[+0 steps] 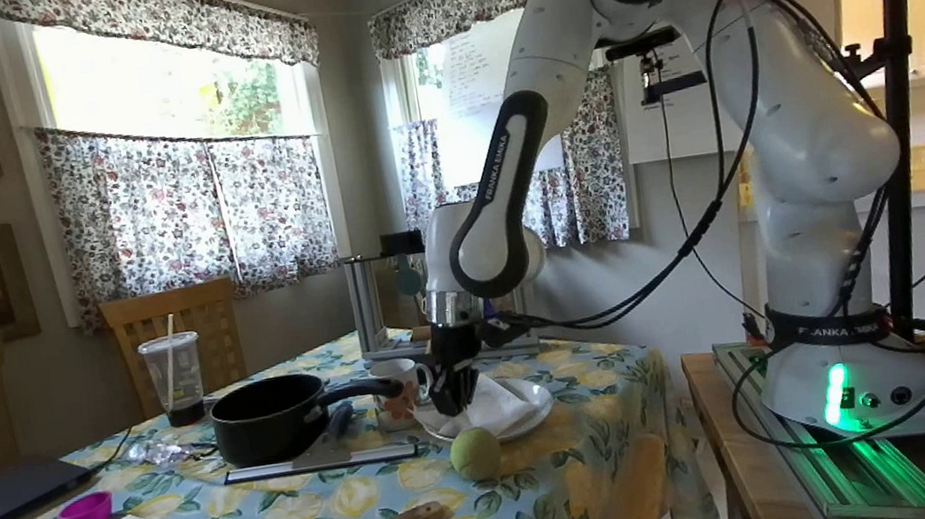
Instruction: Pick up the napkin from the table and wipe the plate
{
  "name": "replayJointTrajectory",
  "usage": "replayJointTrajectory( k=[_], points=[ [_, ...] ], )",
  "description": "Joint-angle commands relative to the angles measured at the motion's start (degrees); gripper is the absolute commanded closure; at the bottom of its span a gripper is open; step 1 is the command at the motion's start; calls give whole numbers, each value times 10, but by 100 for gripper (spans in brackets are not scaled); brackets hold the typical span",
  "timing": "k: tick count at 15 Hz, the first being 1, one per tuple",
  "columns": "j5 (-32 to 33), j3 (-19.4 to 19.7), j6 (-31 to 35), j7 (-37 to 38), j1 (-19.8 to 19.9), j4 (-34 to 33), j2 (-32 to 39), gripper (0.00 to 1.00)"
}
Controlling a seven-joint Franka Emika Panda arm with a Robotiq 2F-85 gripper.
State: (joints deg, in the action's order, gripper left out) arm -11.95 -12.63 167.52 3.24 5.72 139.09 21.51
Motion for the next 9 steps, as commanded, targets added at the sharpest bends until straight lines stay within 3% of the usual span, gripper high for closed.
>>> replayJointTrajectory(
  k=[1, 9],
  points=[
    [-66, -49, -69, -71, 55, -1, -2, 100],
    [-56, 36, -121, -40, 24, 11, -26, 100]
  ],
)
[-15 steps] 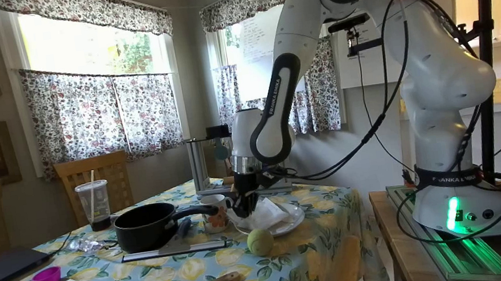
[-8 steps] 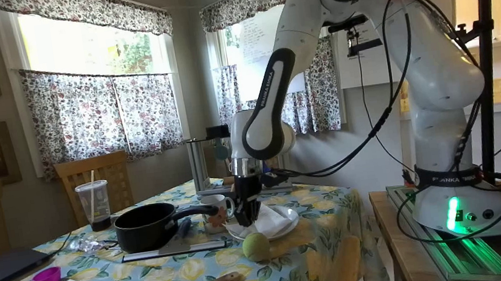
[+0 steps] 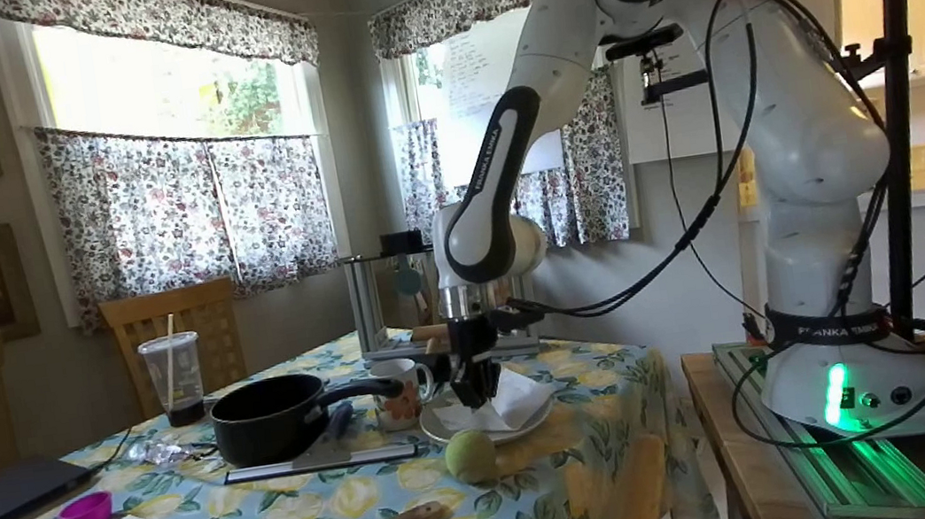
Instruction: Pick up the napkin from the table and wipe the plate
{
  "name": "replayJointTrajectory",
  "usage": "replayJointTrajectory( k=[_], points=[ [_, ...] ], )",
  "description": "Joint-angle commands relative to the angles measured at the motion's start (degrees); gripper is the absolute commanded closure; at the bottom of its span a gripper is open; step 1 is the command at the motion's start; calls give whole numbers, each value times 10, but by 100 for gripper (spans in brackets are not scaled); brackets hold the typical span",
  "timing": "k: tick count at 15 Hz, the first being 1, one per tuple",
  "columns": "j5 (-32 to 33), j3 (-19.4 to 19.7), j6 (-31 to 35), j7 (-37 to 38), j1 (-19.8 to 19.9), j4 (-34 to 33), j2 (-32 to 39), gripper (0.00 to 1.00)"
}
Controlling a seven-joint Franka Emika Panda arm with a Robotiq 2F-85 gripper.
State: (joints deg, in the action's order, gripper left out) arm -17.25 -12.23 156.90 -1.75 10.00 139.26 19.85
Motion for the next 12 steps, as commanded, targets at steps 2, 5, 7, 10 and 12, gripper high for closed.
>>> replayJointTrajectory(
  k=[2, 5, 7, 10, 12],
  points=[
    [11, 56, -2, 26, -34, 9, -9, 100],
    [21, 78, 29, 41, -57, 14, -21, 100],
    [21, 86, 36, 49, -68, 23, -39, 100],
    [1, 80, 41, 48, -66, 46, -90, 100],
    [-4, 84, 48, 54, -65, 73, -131, 100]
  ],
)
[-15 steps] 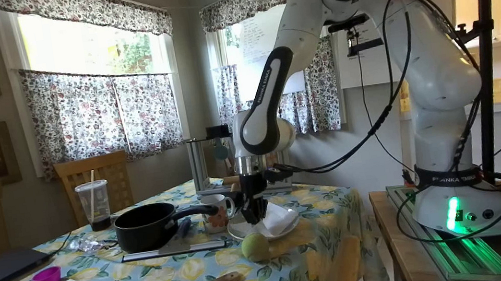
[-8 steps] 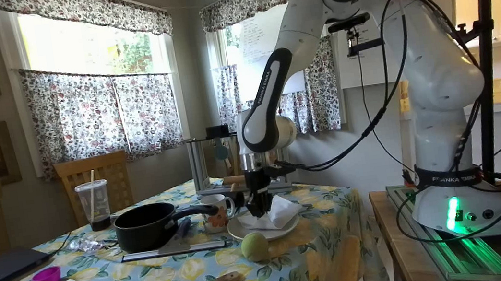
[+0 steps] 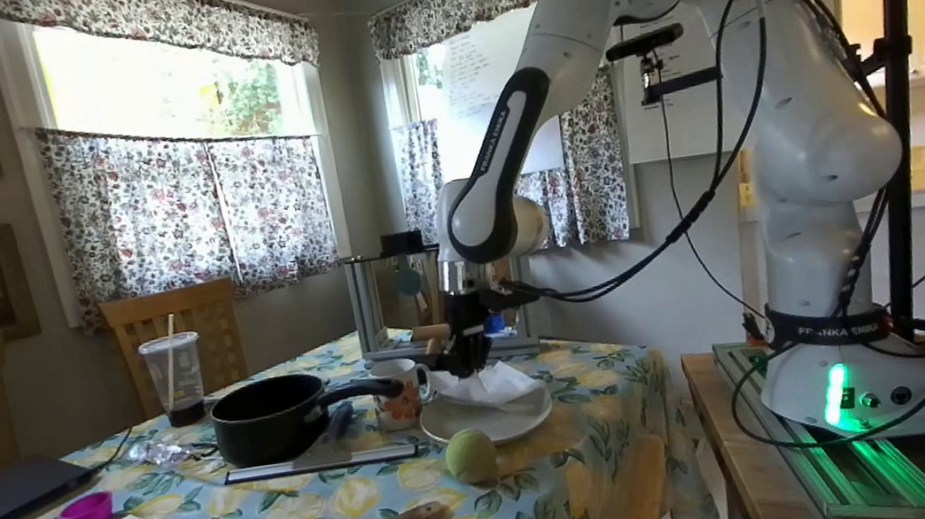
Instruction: Pick up the napkin from the table and wipe the plate
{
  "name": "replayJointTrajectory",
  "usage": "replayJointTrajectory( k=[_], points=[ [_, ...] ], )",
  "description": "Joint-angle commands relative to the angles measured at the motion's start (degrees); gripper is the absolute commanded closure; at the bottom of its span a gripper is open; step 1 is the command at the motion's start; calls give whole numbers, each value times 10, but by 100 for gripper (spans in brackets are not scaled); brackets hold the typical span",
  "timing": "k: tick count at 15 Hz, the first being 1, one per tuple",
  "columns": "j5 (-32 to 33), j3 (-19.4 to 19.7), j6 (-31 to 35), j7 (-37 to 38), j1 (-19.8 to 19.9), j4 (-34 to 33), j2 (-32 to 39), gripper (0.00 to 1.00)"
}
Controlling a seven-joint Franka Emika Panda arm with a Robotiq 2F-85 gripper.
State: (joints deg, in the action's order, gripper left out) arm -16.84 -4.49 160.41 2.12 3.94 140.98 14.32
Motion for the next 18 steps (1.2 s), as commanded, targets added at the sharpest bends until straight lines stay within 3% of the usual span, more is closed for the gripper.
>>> replayJointTrajectory(
  k=[1, 3, 7, 9, 10, 11, 14, 18],
  points=[
    [-1, 17, 19, 29, -8, 74, -100, 100],
    [2, 32, 37, 52, -6, 108, -142, 100],
    [72, 75, 70, 150, 13, 173, -203, 100],
    [132, 79, 80, 217, 47, 198, -222, 100],
    [194, 62, 93, 268, 97, 202, -212, 100],
    [237, 55, 72, 307, 127, 172, -198, 100],
    [371, 56, 39, 431, 182, 173, -216, 100],
    [421, 73, -6, 494, 173, 169, -198, 100]
  ],
)
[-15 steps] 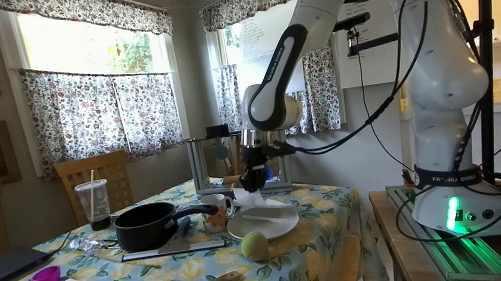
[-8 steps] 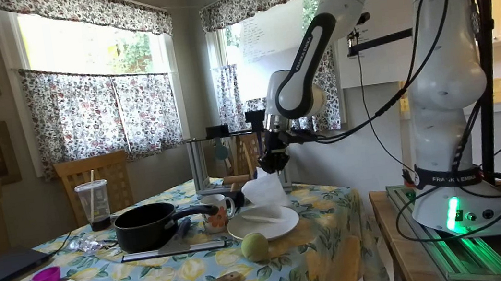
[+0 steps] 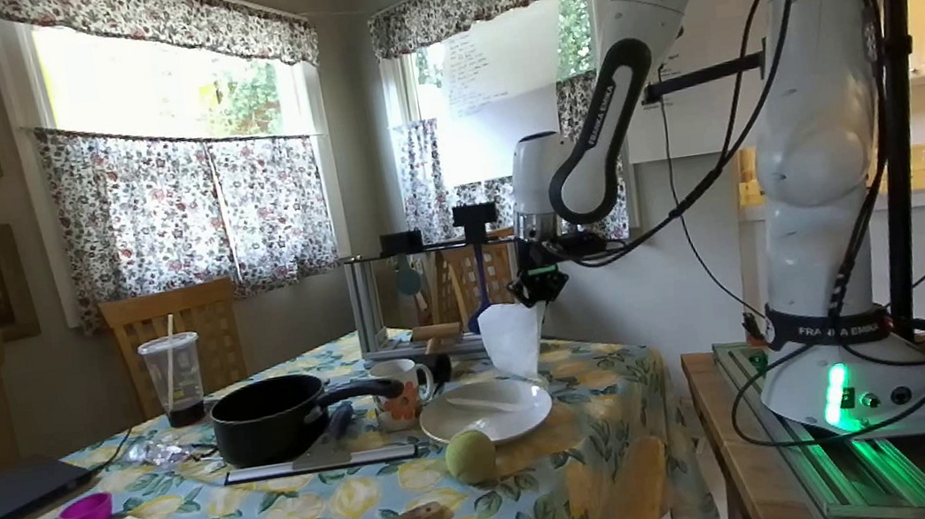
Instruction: Pick up the napkin from the table and wipe the plate
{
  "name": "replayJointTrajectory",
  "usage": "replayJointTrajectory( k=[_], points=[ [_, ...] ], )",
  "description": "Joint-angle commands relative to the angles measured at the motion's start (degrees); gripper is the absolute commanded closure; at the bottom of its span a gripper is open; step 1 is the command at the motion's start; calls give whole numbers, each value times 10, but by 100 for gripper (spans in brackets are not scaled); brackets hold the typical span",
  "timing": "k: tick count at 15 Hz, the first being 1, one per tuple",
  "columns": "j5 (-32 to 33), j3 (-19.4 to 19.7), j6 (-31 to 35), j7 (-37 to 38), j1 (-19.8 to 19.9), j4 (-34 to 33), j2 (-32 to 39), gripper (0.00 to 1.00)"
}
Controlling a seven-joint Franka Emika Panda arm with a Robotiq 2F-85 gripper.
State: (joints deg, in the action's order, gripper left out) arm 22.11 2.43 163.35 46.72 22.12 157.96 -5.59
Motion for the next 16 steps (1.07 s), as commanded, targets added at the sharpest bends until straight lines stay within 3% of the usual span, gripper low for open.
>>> replayJointTrajectory(
  k=[1, 16],
  points=[
    [35, 5, -44, 56, -14, 0, 5, 100],
    [-1, 90, -10, 31, -109, -11, 126, 100]
  ],
)
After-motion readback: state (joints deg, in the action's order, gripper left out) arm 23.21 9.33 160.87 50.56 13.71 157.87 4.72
